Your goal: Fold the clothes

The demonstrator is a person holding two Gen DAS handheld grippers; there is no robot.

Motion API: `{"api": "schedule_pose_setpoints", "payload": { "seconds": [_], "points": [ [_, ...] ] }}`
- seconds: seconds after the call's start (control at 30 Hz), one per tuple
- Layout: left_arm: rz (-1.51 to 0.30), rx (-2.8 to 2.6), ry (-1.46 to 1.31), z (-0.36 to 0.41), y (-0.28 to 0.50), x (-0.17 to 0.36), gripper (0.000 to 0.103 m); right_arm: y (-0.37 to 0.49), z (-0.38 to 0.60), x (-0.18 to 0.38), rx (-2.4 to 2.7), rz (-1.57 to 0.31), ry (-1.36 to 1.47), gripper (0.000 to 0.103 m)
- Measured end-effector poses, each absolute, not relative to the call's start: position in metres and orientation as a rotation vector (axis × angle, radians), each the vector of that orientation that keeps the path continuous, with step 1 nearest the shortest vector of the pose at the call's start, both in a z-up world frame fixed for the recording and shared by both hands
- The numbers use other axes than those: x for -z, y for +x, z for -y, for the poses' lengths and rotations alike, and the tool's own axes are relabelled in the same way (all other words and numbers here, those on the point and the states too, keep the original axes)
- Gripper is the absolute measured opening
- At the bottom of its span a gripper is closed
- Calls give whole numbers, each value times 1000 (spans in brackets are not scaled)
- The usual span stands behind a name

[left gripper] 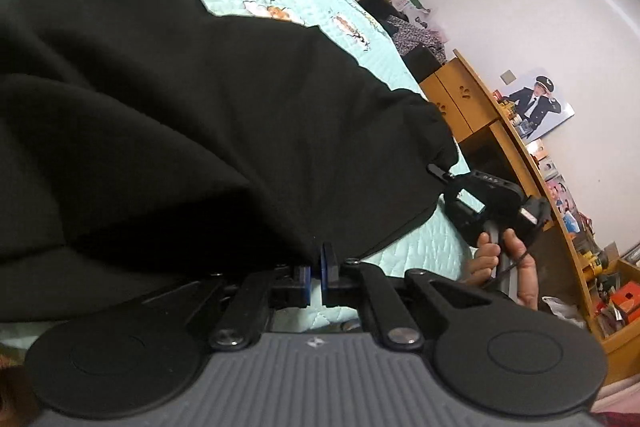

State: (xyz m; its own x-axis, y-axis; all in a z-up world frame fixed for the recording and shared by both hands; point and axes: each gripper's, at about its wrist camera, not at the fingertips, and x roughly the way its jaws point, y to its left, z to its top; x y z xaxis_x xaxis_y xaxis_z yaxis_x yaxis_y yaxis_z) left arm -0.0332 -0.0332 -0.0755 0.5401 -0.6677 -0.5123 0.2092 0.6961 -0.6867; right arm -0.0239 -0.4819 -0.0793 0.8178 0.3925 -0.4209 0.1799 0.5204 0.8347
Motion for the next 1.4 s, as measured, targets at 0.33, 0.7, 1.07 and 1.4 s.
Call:
{"api": "schedule_pose_setpoints", "payload": {
  "seconds": [0.33,0.7,1.07,1.4],
  "points": [
    [-934,572,-644,34,-23,86,21,-51,500,62,-71,-570,1055,38],
    [-898,771,-519,46,-43,59,50,-19,496,55,0,-565,990,62],
    [-781,899,-457,58,-58,38,60,7,490,62,-73,-549,981,85],
    [-843,842,-527,57,-48,49,61,4,488,64,-62,-542,894,29]
  ]
}}
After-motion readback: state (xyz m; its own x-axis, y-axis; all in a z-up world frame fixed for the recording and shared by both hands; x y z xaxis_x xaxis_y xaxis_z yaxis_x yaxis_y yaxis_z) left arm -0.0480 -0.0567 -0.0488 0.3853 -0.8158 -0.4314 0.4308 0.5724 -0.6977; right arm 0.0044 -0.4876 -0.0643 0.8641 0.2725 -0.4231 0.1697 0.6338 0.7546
